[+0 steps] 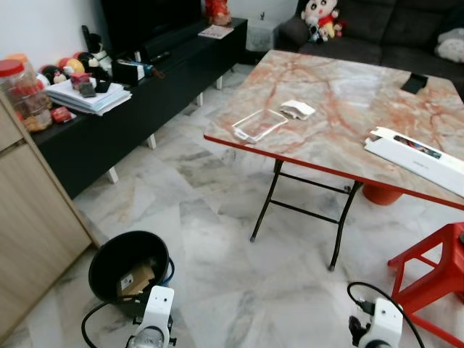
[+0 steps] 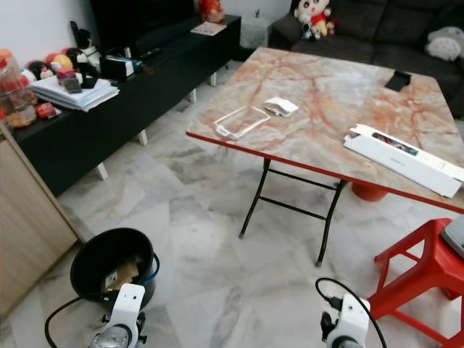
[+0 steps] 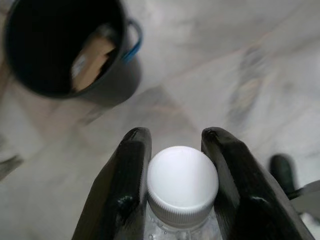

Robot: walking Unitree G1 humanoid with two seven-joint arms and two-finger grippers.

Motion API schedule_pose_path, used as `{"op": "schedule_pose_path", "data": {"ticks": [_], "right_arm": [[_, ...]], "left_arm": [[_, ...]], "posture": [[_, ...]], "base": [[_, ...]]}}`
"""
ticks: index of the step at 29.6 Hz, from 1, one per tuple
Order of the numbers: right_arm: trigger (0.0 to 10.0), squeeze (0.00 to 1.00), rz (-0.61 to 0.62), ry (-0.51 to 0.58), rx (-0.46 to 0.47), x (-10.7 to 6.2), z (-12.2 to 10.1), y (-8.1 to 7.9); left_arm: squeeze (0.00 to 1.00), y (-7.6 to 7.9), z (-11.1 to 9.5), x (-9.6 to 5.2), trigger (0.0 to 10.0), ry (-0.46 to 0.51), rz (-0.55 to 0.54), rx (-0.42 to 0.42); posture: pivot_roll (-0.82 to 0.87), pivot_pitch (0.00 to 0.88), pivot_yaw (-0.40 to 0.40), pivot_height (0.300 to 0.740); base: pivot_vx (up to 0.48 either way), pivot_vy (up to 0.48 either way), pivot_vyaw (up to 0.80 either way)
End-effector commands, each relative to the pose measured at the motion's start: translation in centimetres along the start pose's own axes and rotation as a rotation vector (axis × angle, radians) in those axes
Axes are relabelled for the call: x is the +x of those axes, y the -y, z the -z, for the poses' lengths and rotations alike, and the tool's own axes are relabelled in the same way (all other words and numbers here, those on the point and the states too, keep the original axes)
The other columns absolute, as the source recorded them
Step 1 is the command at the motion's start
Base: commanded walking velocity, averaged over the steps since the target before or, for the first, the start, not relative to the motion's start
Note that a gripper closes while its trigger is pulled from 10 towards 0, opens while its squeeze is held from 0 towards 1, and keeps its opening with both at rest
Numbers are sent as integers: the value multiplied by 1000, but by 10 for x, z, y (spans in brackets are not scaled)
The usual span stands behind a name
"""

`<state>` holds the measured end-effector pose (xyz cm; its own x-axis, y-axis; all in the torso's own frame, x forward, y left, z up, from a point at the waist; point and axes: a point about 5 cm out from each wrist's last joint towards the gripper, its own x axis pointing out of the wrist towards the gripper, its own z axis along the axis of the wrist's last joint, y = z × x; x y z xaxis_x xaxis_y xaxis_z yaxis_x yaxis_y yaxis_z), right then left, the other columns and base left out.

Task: Picking trash to rubbish bin

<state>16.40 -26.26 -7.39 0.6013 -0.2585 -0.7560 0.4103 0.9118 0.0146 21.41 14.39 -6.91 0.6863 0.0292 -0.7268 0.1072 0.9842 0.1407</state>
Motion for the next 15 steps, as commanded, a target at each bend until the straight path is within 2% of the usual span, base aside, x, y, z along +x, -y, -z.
{"op": "schedule_pose_path", "data": {"ticks": [1,6,15], "right_arm": [[10000,0,-12,27,-5,2,-9,-5],[10000,0,-13,28,-10,2,-10,-5],[10000,0,-8,23,-15,2,-9,-5]], "left_arm": [[0,-2,9,-1,10000,-34,0,5],[0,-2,8,-1,10000,-32,1,7],[0,-2,9,-2,10000,-34,3,12]], "posture": [[-64,38,-74,740],[-64,38,-74,740],[-64,18,-72,740]], "base": [[244,0,0],[247,0,335],[247,0,800]]}}
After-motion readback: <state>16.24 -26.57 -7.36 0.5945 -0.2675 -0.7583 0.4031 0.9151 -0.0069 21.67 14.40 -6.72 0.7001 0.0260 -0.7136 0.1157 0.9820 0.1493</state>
